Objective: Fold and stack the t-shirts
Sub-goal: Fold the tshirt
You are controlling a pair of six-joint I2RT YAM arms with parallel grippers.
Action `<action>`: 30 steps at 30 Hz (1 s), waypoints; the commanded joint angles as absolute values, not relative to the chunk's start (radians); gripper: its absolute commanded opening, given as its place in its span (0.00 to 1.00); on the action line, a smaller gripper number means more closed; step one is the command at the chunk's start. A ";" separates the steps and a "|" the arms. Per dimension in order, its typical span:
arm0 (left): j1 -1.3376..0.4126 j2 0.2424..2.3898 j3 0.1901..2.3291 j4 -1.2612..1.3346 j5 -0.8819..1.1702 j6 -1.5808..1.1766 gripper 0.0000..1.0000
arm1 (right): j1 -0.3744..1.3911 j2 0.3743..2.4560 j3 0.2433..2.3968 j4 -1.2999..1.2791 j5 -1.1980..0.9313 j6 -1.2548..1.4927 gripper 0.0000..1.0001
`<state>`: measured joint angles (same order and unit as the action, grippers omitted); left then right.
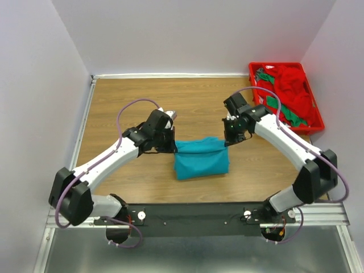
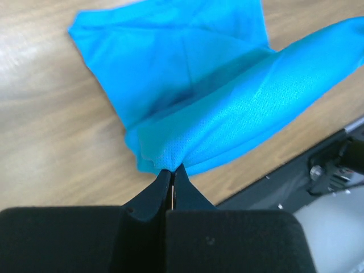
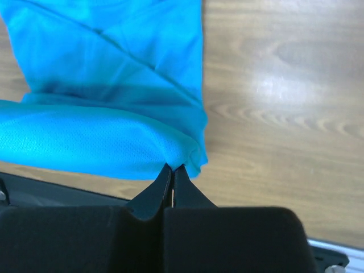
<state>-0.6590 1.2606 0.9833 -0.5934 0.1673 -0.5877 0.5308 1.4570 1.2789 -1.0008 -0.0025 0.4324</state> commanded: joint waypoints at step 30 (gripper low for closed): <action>-0.469 1.617 0.994 -0.250 0.158 -0.439 0.49 | 0.419 1.884 1.396 -0.690 -0.014 0.328 0.27</action>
